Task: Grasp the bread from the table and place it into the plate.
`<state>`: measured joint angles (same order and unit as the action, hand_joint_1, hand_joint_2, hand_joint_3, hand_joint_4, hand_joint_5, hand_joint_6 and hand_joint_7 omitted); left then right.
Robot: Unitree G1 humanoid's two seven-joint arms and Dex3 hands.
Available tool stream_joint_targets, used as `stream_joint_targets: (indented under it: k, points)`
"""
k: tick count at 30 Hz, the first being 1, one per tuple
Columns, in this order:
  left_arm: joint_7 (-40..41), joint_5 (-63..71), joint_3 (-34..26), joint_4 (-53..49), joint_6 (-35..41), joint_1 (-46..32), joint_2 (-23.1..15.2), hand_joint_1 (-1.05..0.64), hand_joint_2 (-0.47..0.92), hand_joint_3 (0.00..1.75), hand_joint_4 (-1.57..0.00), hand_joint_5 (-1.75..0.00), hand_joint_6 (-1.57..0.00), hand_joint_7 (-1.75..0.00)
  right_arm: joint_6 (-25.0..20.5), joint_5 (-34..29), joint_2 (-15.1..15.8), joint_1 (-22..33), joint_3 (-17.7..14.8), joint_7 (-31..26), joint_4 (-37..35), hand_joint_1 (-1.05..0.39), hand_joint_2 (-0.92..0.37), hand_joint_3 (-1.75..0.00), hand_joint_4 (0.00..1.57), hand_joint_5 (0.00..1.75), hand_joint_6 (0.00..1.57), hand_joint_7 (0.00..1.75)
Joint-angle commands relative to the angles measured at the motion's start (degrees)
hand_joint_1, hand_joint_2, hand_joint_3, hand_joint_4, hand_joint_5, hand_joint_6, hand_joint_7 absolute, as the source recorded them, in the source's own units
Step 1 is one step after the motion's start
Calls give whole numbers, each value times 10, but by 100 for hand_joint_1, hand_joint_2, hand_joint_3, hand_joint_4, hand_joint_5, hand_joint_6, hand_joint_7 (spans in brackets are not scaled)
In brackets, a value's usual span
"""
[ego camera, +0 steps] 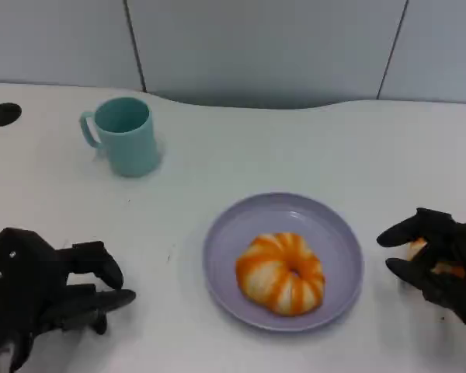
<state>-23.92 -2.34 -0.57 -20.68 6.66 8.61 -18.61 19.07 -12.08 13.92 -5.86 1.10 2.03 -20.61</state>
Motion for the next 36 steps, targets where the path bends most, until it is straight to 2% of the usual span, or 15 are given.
stream_joint_targets:
  k: [1,5,9,14,17,21,36]
  points:
    - [-6,1,-1,-13,-7,10,-8,-44,87,7,-78,-175,-59,-175,26,-6,11,-15,-4,-15,-23,-25,-92,-20,70,131,70,92]
    - [-7,1,-1,-14,-9,11,-8,-44,87,6,-78,-175,-59,-175,33,-7,11,-18,-4,-17,-30,-25,-92,-20,70,132,70,92]
    - [-8,14,8,-32,-38,19,-12,-45,88,7,-78,-175,-60,-175,8,-16,8,-22,-5,-27,-26,-26,-92,-19,69,131,69,92]
    - [-7,5,2,-35,-29,20,-5,-43,87,7,-78,-175,-60,-175,6,-21,10,-23,-3,-29,-26,-26,-92,-21,68,131,69,92]
    - [-7,9,3,-47,-49,19,-7,-42,88,7,-76,-175,-58,-175,11,-18,8,-24,-1,-26,-34,-26,-92,-21,69,131,69,92]
    - [-8,-1,-2,-45,-32,19,-6,-41,87,7,-75,-175,-57,-175,1,-17,3,-20,0,-27,-26,-26,-92,-20,70,131,69,92]
    - [-11,-9,-9,-49,-50,11,-4,-43,86,6,-76,-175,-57,-175,-6,-9,8,-3,-1,-13,-2,-30,-92,-22,68,131,68,92]
